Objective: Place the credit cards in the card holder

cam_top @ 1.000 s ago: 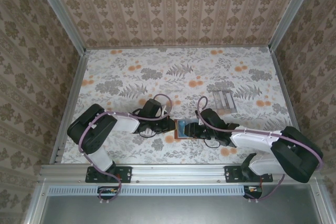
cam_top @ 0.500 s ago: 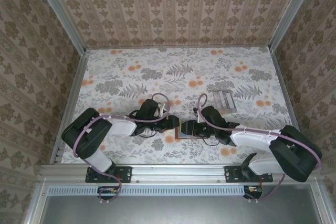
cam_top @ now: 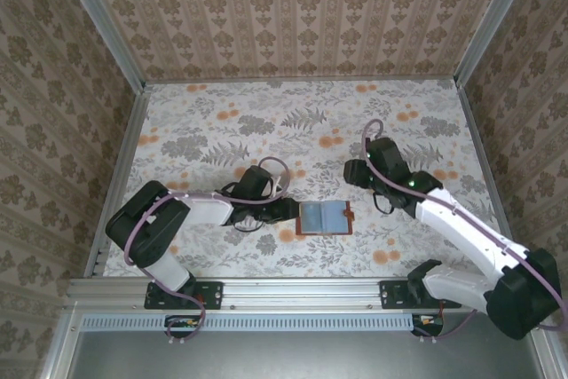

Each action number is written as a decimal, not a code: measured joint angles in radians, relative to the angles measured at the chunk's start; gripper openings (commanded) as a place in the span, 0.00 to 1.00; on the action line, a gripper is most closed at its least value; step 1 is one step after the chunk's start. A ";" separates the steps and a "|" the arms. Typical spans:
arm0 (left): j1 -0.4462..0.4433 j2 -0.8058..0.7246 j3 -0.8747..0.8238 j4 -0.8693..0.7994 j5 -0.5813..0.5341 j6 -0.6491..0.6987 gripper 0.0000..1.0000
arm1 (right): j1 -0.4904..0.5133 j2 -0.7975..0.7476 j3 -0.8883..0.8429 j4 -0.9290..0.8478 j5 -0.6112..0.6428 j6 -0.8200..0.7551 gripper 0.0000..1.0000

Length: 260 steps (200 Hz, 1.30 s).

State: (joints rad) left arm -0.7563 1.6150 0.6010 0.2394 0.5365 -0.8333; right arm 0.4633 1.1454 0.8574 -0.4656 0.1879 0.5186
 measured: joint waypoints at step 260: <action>-0.002 -0.134 -0.021 -0.225 -0.123 0.079 0.44 | -0.201 0.476 0.264 -0.192 0.281 -0.267 0.52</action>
State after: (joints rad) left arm -0.7586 1.4815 0.5804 0.0139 0.4133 -0.7544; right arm 0.2626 1.6211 1.1213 -0.6579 0.4686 0.2516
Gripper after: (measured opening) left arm 0.443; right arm 0.549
